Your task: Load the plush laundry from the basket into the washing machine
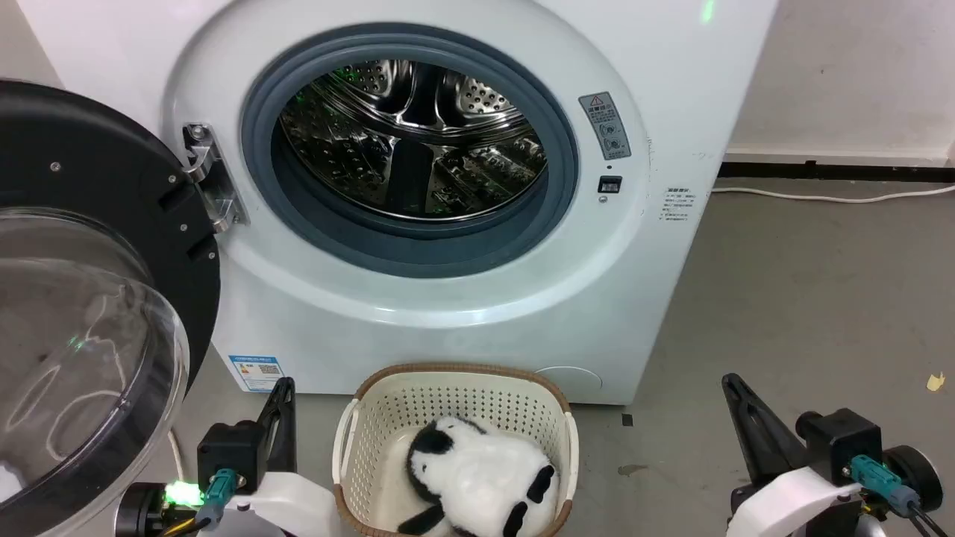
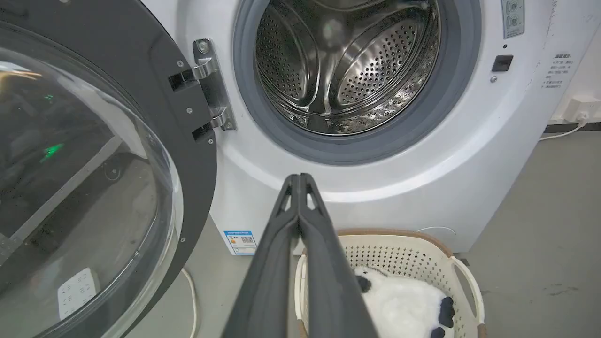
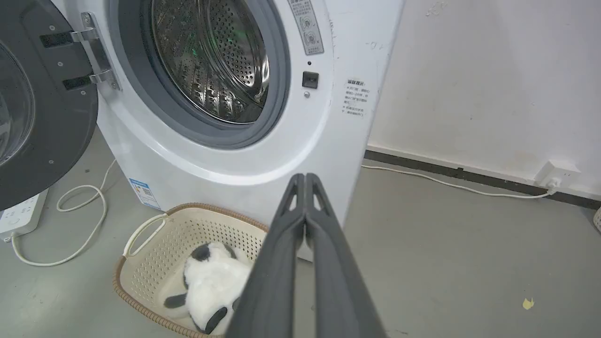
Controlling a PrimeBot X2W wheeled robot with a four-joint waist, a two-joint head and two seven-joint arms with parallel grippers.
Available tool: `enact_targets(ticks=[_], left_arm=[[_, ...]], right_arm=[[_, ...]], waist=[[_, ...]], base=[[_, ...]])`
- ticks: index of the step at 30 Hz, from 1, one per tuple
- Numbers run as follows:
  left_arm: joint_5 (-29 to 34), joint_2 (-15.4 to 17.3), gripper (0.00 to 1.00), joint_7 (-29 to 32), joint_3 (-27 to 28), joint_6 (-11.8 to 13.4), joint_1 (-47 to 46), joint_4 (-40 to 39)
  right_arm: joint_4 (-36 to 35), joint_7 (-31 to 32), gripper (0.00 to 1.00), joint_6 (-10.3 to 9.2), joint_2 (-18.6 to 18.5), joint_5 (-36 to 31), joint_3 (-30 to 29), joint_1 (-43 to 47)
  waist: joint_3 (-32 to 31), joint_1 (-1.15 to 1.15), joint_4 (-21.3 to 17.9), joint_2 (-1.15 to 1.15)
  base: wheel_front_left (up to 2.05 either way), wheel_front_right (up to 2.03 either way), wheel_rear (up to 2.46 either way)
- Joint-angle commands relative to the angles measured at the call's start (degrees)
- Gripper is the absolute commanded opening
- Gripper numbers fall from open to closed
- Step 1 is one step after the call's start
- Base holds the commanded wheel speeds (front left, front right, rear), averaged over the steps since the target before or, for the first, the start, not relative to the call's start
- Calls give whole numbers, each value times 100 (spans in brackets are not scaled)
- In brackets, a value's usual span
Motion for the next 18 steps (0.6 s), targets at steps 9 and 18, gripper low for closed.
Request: enact_targets(ticks=[9, 18], left_arm=[[9, 0, 0, 2, 3, -31, -89, -25], [9, 0, 0, 2, 3, -31, -89, -25]], right_arm=[[-26, 3, 0, -5, -5, -29, -12, -67], [-26, 3, 0, -5, -5, -29, -12, -67]], waist=[[0, 0, 0, 0], [0, 0, 0, 0]], base=[[0, 0, 0], [0, 0, 0]])
